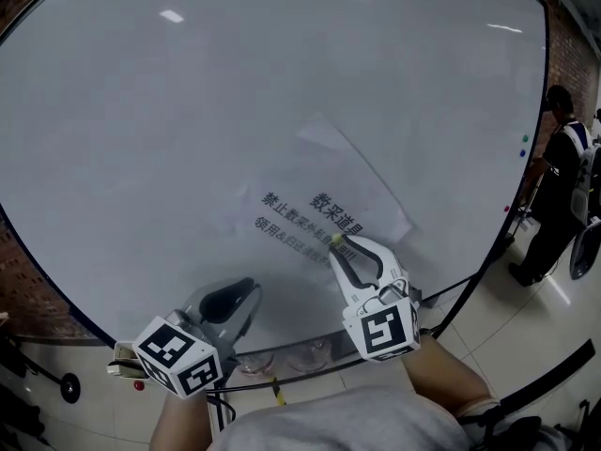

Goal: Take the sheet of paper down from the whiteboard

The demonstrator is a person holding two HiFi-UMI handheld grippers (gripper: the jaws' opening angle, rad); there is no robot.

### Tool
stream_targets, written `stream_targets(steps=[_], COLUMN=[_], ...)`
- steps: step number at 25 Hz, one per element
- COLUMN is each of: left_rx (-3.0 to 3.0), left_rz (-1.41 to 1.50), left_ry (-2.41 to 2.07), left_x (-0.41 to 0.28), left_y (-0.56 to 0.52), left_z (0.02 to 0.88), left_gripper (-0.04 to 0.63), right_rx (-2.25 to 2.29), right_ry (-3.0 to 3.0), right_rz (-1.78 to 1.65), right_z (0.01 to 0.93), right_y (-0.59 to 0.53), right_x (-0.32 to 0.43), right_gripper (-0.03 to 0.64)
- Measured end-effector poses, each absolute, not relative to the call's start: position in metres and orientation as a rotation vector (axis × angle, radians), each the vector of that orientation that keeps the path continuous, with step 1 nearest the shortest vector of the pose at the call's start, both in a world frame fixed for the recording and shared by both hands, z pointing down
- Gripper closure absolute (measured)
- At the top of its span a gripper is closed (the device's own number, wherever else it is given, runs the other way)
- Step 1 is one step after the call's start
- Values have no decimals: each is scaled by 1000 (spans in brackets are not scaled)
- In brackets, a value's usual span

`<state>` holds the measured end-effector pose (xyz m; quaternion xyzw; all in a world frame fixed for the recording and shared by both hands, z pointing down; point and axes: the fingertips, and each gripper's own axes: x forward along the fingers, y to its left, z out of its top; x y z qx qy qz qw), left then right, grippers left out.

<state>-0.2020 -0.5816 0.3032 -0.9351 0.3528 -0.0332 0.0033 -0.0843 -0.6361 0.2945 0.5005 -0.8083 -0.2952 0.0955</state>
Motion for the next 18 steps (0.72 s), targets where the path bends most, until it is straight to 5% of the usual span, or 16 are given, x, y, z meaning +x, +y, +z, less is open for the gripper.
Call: stream_targets(steps=[18], left_rx=[-2751], left_rz=[134], left_ry=[1245], left_x=[-239], left_y=[-610], left_z=[224], left_gripper=[476], right_rx=[1522], right_ry=[-2339], right_rz=[-895], right_z=[296], right_y=[-646], right_x=[-81], right_gripper=[533])
